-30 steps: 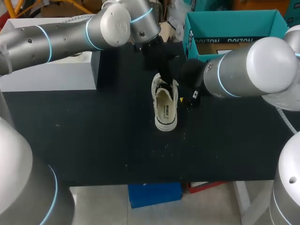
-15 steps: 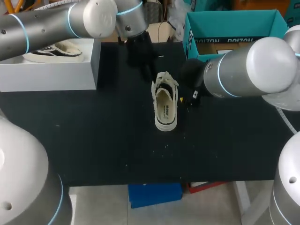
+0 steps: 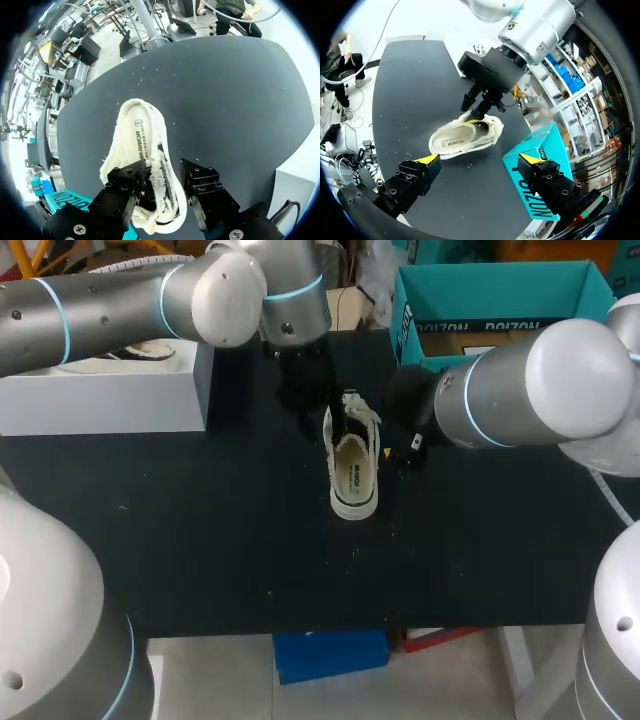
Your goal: Take the shoe out of the shoebox, open the shoe tongue, remove and reinsert the insole, then place the shoe into the shoebox
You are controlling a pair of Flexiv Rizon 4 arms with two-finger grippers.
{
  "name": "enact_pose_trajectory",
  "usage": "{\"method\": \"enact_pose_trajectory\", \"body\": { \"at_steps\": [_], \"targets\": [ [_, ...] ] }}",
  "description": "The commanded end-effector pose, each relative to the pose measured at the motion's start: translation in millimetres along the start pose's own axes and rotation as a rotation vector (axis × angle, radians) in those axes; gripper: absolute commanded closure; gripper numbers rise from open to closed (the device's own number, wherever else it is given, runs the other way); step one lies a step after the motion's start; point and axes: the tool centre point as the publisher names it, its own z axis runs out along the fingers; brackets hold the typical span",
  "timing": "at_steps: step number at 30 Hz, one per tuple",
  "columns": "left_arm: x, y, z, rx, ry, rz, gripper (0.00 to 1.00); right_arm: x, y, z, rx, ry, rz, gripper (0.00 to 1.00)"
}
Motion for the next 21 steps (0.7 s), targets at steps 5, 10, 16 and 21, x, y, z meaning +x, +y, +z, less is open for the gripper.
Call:
{"method": "enact_pose_trajectory", "body": {
  "at_steps": [5, 10, 16, 21],
  "targets": [
    [8.5, -2, 15, -0.044, 0.035, -0.043, 0.56, 0.3, 0.3, 1, 0.000, 0.001, 0.000, 0.00],
    [14.6, -1, 22, -0.086, 0.046, -0.104, 0.57, 0.3, 0.3, 1, 0.000, 0.001, 0.000, 0.00],
    [18.3, 2, 34, -0.112, 0.031, -0.157, 0.55, 0.3, 0.3, 1, 0.000, 0.001, 0.000, 0.00],
    [15.7, 5, 32, -0.112, -0.013, -0.168, 0.00, 0.3, 0.3, 1, 0.000, 0.001, 0.000, 0.00]
  ]
}}
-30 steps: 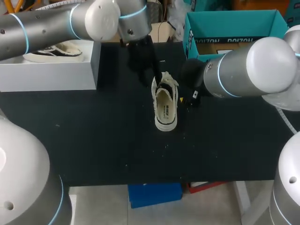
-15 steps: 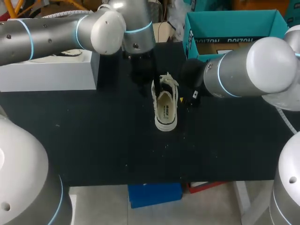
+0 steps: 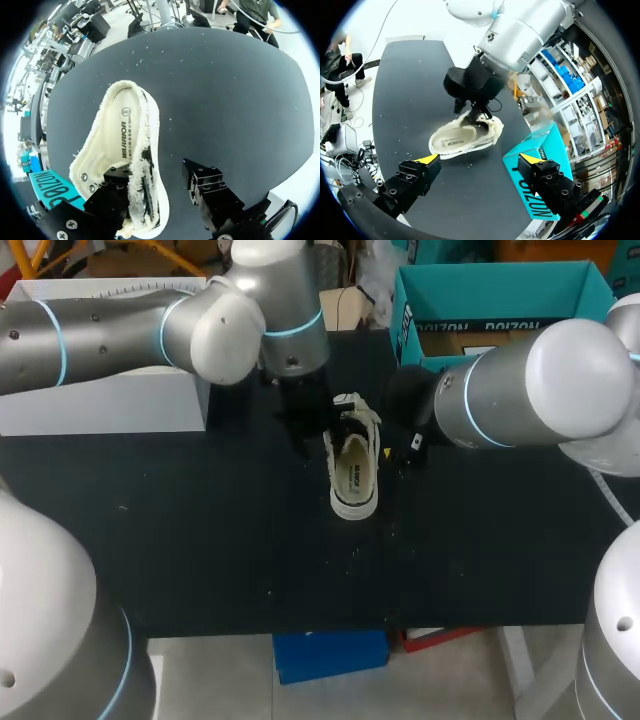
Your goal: Take the shoe out of the shoebox, open the shoe tongue, remove and reinsert the insole, then place the shoe into the shoebox
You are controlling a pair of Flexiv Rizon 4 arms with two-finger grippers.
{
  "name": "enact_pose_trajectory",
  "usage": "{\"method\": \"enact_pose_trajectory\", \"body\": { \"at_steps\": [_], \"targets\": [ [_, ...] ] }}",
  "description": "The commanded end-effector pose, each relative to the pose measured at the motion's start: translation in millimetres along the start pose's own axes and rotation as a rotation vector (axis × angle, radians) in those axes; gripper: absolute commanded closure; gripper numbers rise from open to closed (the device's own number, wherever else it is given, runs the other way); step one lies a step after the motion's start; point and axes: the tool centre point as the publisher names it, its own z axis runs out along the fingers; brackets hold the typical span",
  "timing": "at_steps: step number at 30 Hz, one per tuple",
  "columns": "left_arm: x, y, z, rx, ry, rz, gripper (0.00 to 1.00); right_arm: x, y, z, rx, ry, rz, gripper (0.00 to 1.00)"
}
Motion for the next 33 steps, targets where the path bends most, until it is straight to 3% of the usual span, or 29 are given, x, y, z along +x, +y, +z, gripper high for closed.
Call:
{"method": "enact_pose_trajectory", "body": {
  "at_steps": [1, 9, 13, 17, 32, 33],
  "targets": [
    [-0.9, 0, -3, 0.002, -0.050, -0.004, 0.00, 0.3, 0.3, 1, 0.000, 0.002, 0.000, 0.00],
    [-11.1, -11, -56, 0.065, -0.181, -0.019, 0.00, 0.3, 0.3, 1, 0.000, 0.002, 0.000, 0.00],
    [-6.6, -17, -81, 0.096, -0.285, -0.180, 0.00, 0.3, 0.3, 1, 0.000, 0.002, 0.000, 0.00],
    [6.2, -20, -97, 0.083, -0.306, -0.321, 0.00, 0.3, 0.3, 1, 0.000, 0.002, 0.000, 0.00],
    [6.2, -20, -97, 0.083, -0.306, -0.321, 0.00, 0.3, 0.3, 1, 0.000, 0.002, 0.000, 0.00],
    [8.8, -20, -97, 0.135, -0.332, -0.398, 0.00, 0.3, 0.3, 1, 0.000, 0.002, 0.000, 0.00]
  ]
}}
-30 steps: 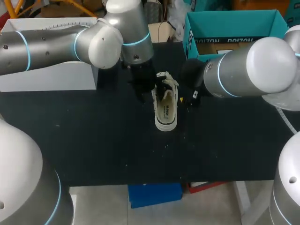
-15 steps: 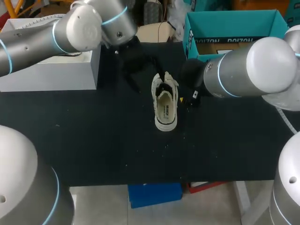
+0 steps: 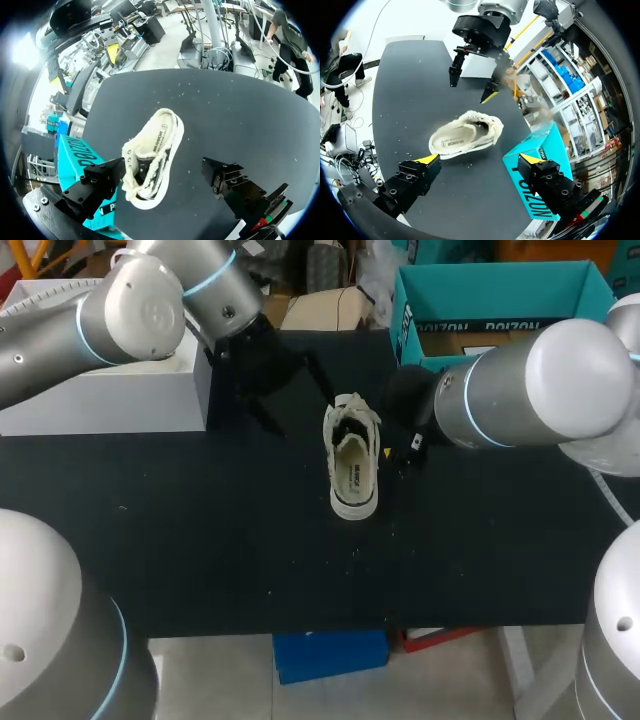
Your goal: Take the shoe out of the shoebox, open the shoe tongue, remove and reinsert the insole, then place the shoe into the shoebox
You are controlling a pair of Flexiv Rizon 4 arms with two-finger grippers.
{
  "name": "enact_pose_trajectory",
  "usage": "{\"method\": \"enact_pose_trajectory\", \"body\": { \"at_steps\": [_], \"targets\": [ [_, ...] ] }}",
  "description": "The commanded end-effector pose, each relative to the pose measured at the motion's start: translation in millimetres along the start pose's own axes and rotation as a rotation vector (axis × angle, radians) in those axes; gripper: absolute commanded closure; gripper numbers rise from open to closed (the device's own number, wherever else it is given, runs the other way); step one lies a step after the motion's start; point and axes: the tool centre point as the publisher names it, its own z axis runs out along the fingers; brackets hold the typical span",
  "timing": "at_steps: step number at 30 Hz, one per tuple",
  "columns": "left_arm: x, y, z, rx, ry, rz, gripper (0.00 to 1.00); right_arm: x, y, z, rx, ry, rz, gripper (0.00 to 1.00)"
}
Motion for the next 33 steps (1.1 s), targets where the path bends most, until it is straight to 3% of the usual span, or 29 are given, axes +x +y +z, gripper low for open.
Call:
{"method": "enact_pose_trajectory", "body": {
  "at_steps": [1, 4, 9, 11, 25, 33],
  "targets": [
    [4.0, 2, 0, 0.041, -0.031, -0.123, 0.00, 0.3, 0.3, 1, 0.000, 0.001, 0.000, 0.00],
    [9.1, 5, -8, 0.047, -0.039, -0.318, 0.00, 0.3, 0.3, 1, 0.000, 0.001, 0.000, 0.00],
    [14.6, 5, -26, 0.051, -0.150, -0.716, 0.00, 0.3, 0.3, 1, 0.000, 0.001, 0.000, 0.00],
    [21.5, 4, -29, 0.087, -0.136, -0.844, 0.00, 0.3, 0.3, 1, 0.000, 0.001, 0.000, 0.00],
    [24.2, 3, -29, 0.084, -0.135, -0.863, 0.00, 0.3, 0.3, 1, 0.000, 0.001, 0.000, 0.00],
    [35.6, 7, -43, 0.174, -0.189, -1.089, 0.00, 0.3, 0.3, 1, 0.000, 0.001, 0.000, 0.00]
  ]
}}
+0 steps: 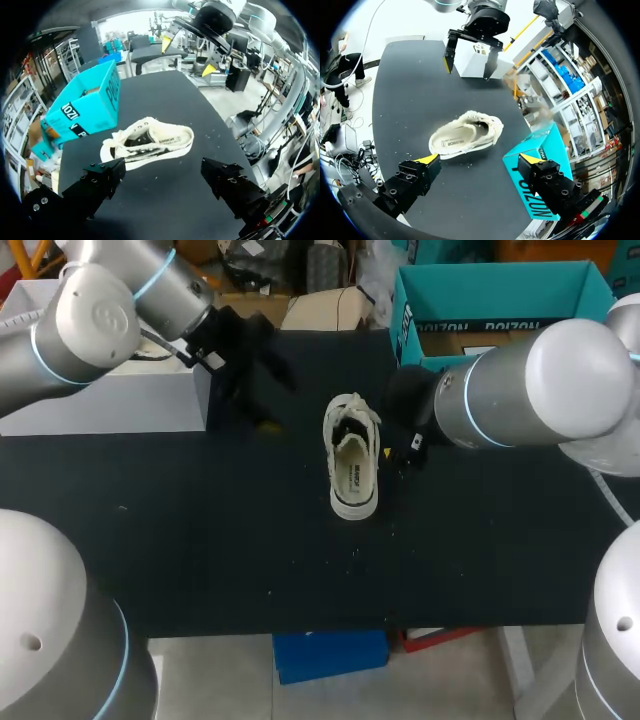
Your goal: Take the shoe out of the shoebox, open the shoe tongue, remove and reinsert the insole, then place the shoe into the shoebox
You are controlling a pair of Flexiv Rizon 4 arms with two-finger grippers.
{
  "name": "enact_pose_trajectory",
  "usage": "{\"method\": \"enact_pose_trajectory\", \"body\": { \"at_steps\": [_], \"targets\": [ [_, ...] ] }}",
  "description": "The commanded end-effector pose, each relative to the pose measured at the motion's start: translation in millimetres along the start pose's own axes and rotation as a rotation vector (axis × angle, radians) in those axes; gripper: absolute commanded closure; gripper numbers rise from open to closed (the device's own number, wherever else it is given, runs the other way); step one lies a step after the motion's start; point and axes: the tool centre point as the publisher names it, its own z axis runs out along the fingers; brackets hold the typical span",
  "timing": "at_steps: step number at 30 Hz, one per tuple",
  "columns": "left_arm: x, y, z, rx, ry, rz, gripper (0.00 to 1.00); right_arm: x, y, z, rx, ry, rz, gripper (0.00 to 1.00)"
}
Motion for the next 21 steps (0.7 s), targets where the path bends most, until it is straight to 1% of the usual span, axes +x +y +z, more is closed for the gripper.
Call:
{"method": "enact_pose_trajectory", "body": {
  "at_steps": [1, 3, 6, 10, 18, 21],
  "targets": [
    [7.9, 9, -7, 0.057, -0.013, -0.055, 0.00, 0.3, 0.3, 1, 0.000, 0.001, 0.000, 0.00],
    [11.7, 11, -7, 0.087, 0.008, -0.061, 0.00, 0.3, 0.3, 1, 0.000, 0.001, 0.000, 0.00],
    [17.8, 16, -6, 0.089, 0.024, -0.033, 0.00, 0.3, 0.3, 1, 0.000, 0.001, 0.000, 0.00],
    [23.1, 27, -6, 0.067, 0.023, -0.034, 0.00, 0.3, 0.3, 1, 0.000, 0.001, 0.000, 0.00],
    [25.8, 44, -14, 0.050, -0.033, -0.037, 0.00, 0.3, 0.3, 1, 0.000, 0.001, 0.000, 0.00],
    [26.2, 46, -14, 0.047, -0.029, -0.037, 0.00, 0.3, 0.3, 1, 0.000, 0.001, 0.000, 0.00]
  ]
}}
